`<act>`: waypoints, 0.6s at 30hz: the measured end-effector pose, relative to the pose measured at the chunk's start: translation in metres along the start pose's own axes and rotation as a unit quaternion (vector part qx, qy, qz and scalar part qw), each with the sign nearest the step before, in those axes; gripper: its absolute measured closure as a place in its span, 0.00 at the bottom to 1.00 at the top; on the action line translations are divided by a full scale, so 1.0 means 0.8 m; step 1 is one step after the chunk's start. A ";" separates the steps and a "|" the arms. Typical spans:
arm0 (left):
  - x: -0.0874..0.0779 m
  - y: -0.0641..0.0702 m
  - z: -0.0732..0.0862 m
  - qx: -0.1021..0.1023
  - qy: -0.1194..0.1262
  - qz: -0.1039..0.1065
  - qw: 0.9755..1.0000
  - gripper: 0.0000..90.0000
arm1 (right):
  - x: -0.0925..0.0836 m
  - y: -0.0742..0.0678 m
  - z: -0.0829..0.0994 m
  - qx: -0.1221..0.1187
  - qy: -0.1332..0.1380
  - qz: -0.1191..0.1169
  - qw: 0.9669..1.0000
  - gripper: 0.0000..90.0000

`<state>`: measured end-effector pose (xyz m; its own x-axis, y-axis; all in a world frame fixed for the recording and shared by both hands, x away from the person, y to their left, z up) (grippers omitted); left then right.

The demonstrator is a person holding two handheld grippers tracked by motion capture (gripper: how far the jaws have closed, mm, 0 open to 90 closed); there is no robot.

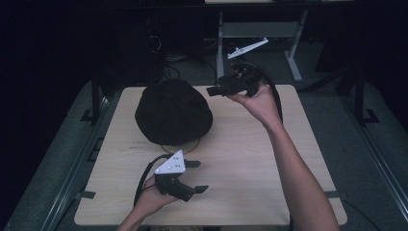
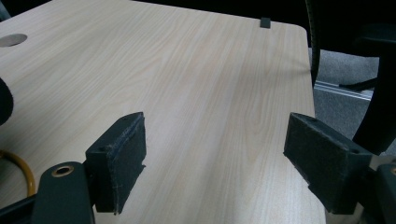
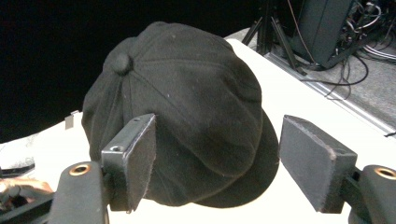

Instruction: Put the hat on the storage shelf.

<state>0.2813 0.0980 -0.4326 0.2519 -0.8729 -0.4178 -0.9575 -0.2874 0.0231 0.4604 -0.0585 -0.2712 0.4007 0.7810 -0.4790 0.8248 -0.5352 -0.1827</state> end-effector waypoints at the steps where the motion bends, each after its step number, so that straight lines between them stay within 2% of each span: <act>1: 0.000 -0.001 0.000 0.000 -0.001 0.000 1.000 0.23 | -0.002 0.001 0.003 0.001 -0.001 0.001 1.000 0.30; 5: -0.002 -0.002 0.001 -0.007 0.000 -0.004 1.000 0.23 | -0.009 0.002 0.012 0.004 -0.002 0.003 1.000 0.29; 18: -0.007 -0.006 0.002 -0.007 -0.001 -0.012 1.000 0.23 | -0.038 0.000 0.051 0.010 -0.006 0.015 1.000 0.27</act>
<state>0.2839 0.1048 -0.4321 0.2735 -0.8649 -0.4209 -0.9495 -0.3127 0.0256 0.4322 -0.0955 -0.2914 0.4211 0.7603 -0.4946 0.8038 -0.5654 -0.1848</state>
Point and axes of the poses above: each handheld gripper's, and its own axes: x roughly forward along the jaws, z roughly out of its underside, y roughly to its right, the point moved 6 cm from there along x, roughly forward along the jaws, and after that the axes turned 5 degrees about y, right-handed, at the moved point
